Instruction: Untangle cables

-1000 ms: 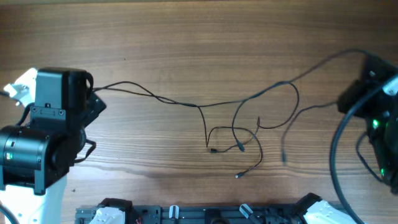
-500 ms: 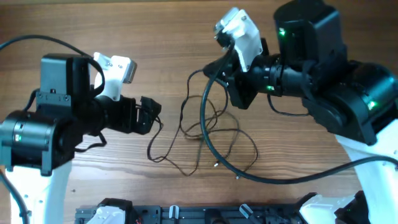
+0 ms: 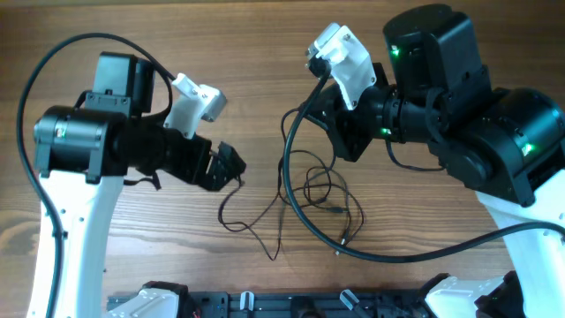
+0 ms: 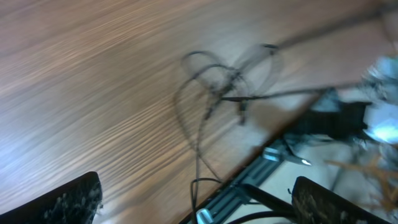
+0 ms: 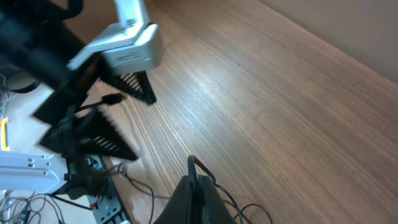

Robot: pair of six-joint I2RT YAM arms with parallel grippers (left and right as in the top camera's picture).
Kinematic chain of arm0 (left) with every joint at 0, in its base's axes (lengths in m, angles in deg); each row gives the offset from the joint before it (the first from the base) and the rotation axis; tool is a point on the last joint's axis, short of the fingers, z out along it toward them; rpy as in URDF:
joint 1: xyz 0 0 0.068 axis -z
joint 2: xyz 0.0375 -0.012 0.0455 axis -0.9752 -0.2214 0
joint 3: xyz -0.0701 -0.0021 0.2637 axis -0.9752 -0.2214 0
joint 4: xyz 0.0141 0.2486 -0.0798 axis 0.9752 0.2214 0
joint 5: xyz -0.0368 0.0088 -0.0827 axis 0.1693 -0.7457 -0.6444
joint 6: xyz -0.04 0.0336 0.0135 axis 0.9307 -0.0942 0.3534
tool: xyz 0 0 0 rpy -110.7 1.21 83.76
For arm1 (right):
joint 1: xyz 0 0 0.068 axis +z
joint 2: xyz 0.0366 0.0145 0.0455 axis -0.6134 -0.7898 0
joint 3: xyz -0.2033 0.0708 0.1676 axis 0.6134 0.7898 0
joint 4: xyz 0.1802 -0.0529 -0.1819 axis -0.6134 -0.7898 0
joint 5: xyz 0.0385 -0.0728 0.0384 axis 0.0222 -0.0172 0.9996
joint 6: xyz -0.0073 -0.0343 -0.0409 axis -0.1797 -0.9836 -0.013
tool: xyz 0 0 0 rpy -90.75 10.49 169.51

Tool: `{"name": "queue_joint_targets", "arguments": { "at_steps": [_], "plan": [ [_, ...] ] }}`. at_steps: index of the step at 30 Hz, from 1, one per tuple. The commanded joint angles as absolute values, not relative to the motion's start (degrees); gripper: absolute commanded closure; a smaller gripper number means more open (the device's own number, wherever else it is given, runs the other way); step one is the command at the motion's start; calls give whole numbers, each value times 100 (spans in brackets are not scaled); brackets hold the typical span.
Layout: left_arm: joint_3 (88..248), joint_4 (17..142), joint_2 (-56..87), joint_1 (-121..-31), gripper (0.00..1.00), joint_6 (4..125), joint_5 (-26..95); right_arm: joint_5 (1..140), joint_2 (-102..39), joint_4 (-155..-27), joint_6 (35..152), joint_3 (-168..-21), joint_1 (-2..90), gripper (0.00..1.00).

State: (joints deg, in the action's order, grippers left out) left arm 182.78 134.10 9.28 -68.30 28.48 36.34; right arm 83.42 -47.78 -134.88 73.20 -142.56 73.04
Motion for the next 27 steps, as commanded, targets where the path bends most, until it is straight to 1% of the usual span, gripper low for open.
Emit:
{"name": "queue_joint_targets", "arguments": {
  "at_steps": [1,3,4,5,8,10,13,14,16,20,22,24,27],
  "plan": [
    [18270,13301,587,-6839,0,5720,6923,8302,-4763,-13495,7208,-14315,7312,95],
    [18267,13751,344,-6839,0,7692,9282,8302,-4763,-13534,7210,-14315,7312,96],
    [18267,14009,237,-6843,0,8210,9861,8300,-4763,-13558,7210,-14315,7312,95],
    [18237,14173,93,-6856,0,8492,10261,8300,-4763,-13589,7208,-14315,7312,96],
    [17992,14164,-86,-6870,0,8496,10101,8300,-4763,-13600,7208,-14315,7312,95],
    [17695,13978,-226,-6870,0,8192,9231,8300,-4765,-13596,7206,-14315,7312,96],
    [17297,13541,-436,-6870,0,6793,7022,8239,-4765,-13598,7210,-14315,7312,96],
    [17177,13473,-515,-6870,0,6297,6071,8191,-4765,-13598,7208,-14315,7312,95],
    [16967,13452,-619,-6835,0,5523,4696,8173,-4765,-13602,7210,-14315,7312,96],
    [16810,13769,-659,-6564,0,4280,3278,8171,-4765,-13600,7210,-14315,7312,96],
    [16810,14114,-659,-6338,0,3314,2305,8173,-4765,-13600,7210,-14315,7312,96],
    [16807,14179,-659,-6076,0,3043,1711,8173,-4765,-13600,7210,-14315,7312,96],
    [16807,14169,-659,-5670,0,3006,1619,8171,-4765,-13641,7208,-14315,7312,96]
  ]
}}
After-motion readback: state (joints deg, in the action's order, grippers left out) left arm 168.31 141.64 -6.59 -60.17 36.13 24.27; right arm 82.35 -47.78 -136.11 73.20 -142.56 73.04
